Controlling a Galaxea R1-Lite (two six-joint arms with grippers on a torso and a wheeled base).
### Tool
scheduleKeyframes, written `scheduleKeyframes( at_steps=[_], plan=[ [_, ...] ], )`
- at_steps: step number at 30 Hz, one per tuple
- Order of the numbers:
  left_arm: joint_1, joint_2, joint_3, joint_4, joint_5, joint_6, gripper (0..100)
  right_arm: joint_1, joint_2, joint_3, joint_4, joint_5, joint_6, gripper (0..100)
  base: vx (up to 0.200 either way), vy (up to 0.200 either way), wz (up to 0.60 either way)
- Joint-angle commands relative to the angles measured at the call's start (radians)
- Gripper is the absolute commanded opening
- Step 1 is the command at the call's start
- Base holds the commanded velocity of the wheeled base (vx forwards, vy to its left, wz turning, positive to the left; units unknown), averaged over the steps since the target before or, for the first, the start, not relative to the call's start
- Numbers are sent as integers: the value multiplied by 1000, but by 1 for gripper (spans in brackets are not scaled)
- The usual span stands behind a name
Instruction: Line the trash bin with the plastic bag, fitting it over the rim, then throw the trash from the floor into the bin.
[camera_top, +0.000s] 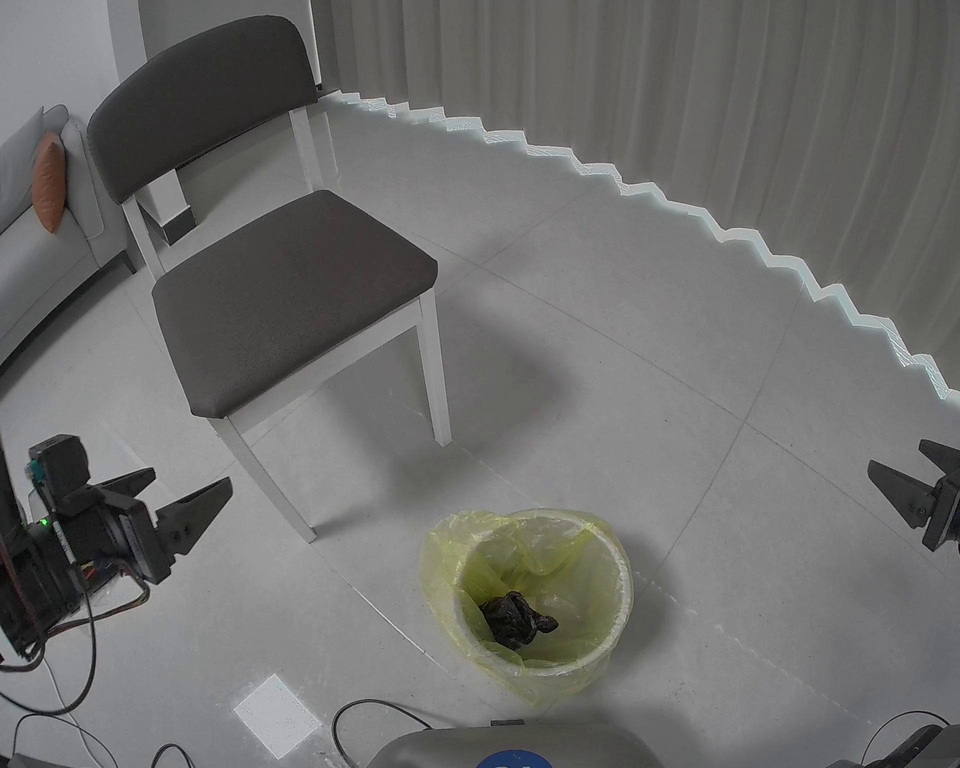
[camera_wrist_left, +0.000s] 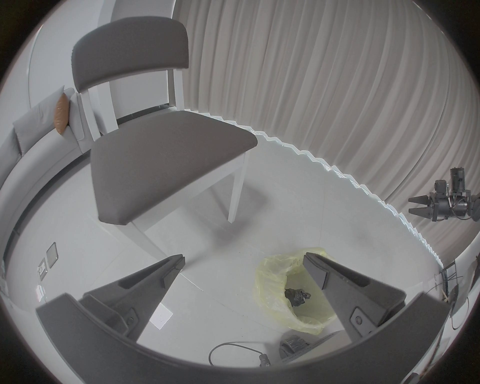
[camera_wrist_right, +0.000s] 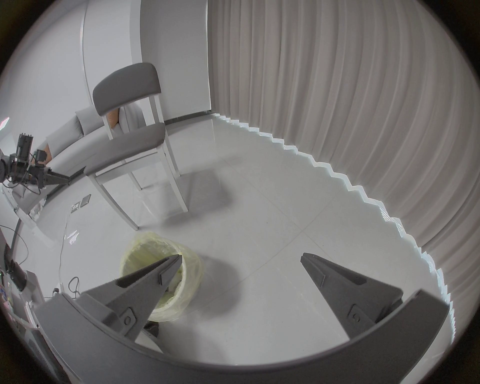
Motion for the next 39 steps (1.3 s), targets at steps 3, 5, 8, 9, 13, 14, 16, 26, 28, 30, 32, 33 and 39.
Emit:
scheduleKeyframes(
  at_steps=[3, 5, 8, 9, 13, 14, 16, 26, 28, 30, 32, 33, 39],
  plan=[
    [20, -245, 67, 32, 4, -16, 100, -2, -216, 58, 32, 27, 48, 100, 0, 0, 0],
    [31, -269, 67, 48, 2, -18, 100, -4, -243, 69, 32, 27, 57, 100, 0, 0, 0],
    [52, -343, 72, 110, -2, -21, 100, -4, -323, 107, 33, 27, 77, 100, 0, 0, 0],
    [55, -363, 78, 121, -2, -24, 100, -4, -348, 115, 38, 27, 82, 100, 0, 0, 0],
    [78, -421, 107, 128, -8, -33, 100, -4, -449, 138, 95, 29, 91, 100, 0, 0, 0],
    [83, -433, 118, 128, -8, -33, 100, -4, -470, 141, 113, 29, 91, 100, 0, 0, 0],
    [89, -467, 141, 128, -10, -33, 100, -6, -513, 144, 142, 30, 96, 100, 0, 0, 0],
    [147, -636, 193, 165, -21, -32, 100, -56, -722, 146, 251, 108, 125, 100, 0, 0, 0],
    [157, -668, 193, 182, -24, -32, 100, -59, -762, 144, 294, 121, 125, 100, 0, 0, 0],
    [167, -693, 196, 194, -31, -32, 100, -59, -780, 147, 323, 127, 126, 100, 0, 0, 0],
    [189, -736, 204, 211, -53, -32, 100, -59, -803, 156, 353, 138, 146, 100, 0, 0, 0],
    [198, -754, 208, 216, -68, -32, 100, -58, -815, 163, 354, 144, 165, 100, 0, 0, 0],
    [235, -815, 214, 262, -131, -32, 100, -45, -849, 170, 357, 159, 218, 100, 0, 0, 0]
  ],
)
